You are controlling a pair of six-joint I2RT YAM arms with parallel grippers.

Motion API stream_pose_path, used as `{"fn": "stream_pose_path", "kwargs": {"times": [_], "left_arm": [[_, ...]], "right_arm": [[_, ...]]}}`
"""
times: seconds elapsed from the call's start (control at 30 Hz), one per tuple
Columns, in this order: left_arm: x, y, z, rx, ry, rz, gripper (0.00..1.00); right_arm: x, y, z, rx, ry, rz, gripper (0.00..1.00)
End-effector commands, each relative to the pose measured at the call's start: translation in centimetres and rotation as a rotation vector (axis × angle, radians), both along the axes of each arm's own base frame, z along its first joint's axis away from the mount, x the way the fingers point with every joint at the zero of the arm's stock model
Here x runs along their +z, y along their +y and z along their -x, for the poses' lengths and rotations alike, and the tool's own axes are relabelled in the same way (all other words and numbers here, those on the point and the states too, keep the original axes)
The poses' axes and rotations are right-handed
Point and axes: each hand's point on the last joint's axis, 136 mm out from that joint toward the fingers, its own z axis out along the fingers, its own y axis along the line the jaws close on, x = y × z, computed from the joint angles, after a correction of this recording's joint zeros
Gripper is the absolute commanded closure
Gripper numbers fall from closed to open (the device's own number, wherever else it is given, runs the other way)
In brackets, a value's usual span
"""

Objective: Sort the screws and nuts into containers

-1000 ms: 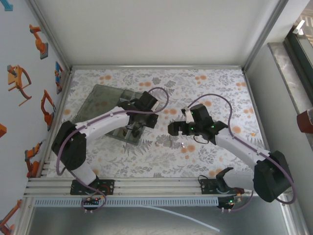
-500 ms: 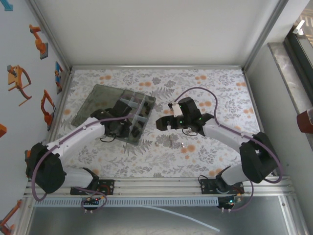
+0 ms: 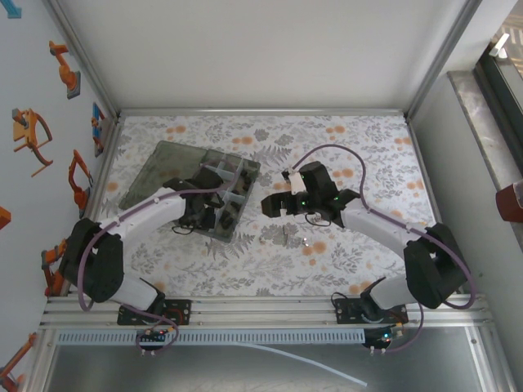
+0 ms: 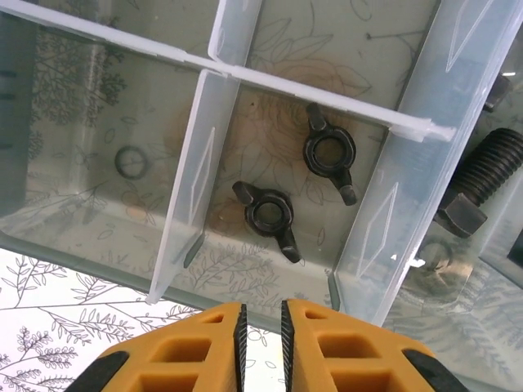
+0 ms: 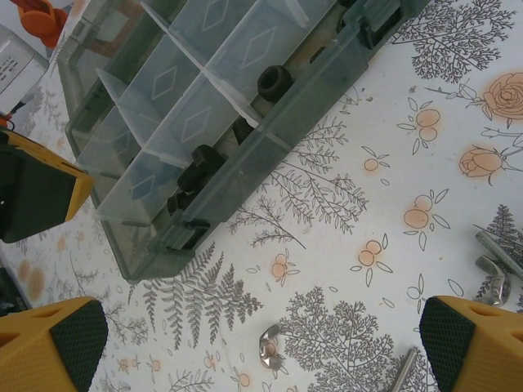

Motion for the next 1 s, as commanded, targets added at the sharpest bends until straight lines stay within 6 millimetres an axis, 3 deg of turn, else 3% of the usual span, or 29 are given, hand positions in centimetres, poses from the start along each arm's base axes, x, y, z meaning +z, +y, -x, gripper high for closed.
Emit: {"fn": "stream_pose_path", "kwargs": {"times": [0.0,0.23,0.43,0.6,0.73,0.83,0.97], "left_arm": [[1.7,-0.3,-1.0,0.005,-0.053,0.019,0.79],[6.1,-6.0,-3.4,-0.156,-0.238,0.193,0.68],[7.4,-12.8,-5.6,-0.323,-0.294,0.315,0.59],[6.6,-19.6,-7.9,-0.442,-0.275,0.458,0.55],[5.2,-25.3,-9.0,-0.534,-0.226,0.532,0.52],[4.3,-29.5,-9.0,-0.584,-0.195,0.578,0.48],[2.5,-34.1,-9.0,-0.581,-0.137,0.635,0.46]], "right_arm": [[0.5,-0.2,0.2,0.011,-0.022,0.013,0.00],[0.0,-0.7,0.4,-0.011,-0.004,0.020,0.01],[0.1,-2.8,0.5,-0.109,0.014,0.005,0.00],[0.2,-7.8,0.8,-0.303,0.047,-0.071,0.00],[-0.5,-12.2,2.4,-0.467,0.091,-0.069,0.00],[-0.2,-14.2,4.1,-0.529,0.085,-0.040,0.01],[1.7,-15.5,5.5,-0.544,0.045,-0.019,0.00]]}}
